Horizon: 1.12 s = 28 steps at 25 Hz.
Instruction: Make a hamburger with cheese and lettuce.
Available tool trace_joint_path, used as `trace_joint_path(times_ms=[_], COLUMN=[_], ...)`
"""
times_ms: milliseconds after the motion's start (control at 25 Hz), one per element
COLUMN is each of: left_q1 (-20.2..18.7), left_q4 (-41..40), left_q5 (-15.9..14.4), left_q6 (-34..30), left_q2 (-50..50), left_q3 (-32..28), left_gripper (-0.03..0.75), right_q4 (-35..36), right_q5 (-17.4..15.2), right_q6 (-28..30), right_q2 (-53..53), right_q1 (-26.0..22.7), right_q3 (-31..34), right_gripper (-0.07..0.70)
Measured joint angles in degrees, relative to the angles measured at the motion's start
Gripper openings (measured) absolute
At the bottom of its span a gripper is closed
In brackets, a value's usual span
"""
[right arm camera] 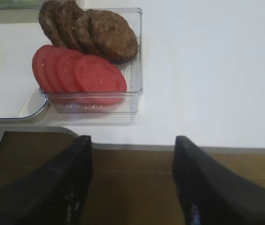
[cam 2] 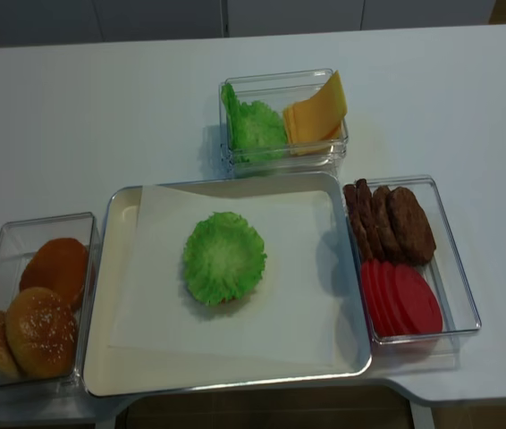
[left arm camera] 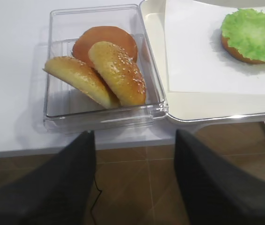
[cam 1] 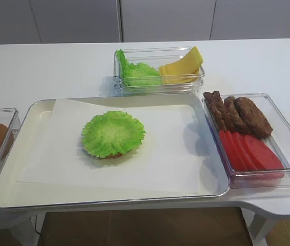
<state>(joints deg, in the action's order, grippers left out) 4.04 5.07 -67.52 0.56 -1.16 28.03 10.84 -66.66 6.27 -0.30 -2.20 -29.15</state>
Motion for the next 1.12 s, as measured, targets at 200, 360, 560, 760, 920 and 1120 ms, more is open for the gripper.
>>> trace_joint_path(times_ms=[200, 360, 560, 760, 920, 1120], left_q1=[0.0, 0.0, 0.0, 0.0, 0.0, 0.0], left_q4=[0.0, 0.0, 0.0, 0.0, 0.0, 0.0], left_q5=[0.0, 0.0, 0.0, 0.0, 0.0, 0.0], left_q6=[0.0, 0.0, 0.0, 0.0, 0.0, 0.0], left_q2=[0.0, 0.0, 0.0, 0.0, 0.0, 0.0], left_q3=[0.0, 0.0, 0.0, 0.0, 0.0, 0.0], left_gripper=[0.403, 0.403, 0.403, 0.403, 0.403, 0.403], right_q4=[-2.5, -3.8, -4.0, -3.1, -2.7, -2.6], right_q5=[1.1, 1.7, 1.8, 1.8, 1.8, 1.8], right_q6=[0.0, 0.0, 0.0, 0.0, 0.0, 0.0], right_q2=[0.0, 0.0, 0.0, 0.0, -0.1, -0.3], right_q1=[0.0, 0.0, 0.0, 0.0, 0.0, 0.0], right_q3=[0.7, 1.0, 1.4, 1.5, 1.5, 1.5], right_gripper=[0.416, 0.416, 0.416, 0.416, 0.416, 0.416])
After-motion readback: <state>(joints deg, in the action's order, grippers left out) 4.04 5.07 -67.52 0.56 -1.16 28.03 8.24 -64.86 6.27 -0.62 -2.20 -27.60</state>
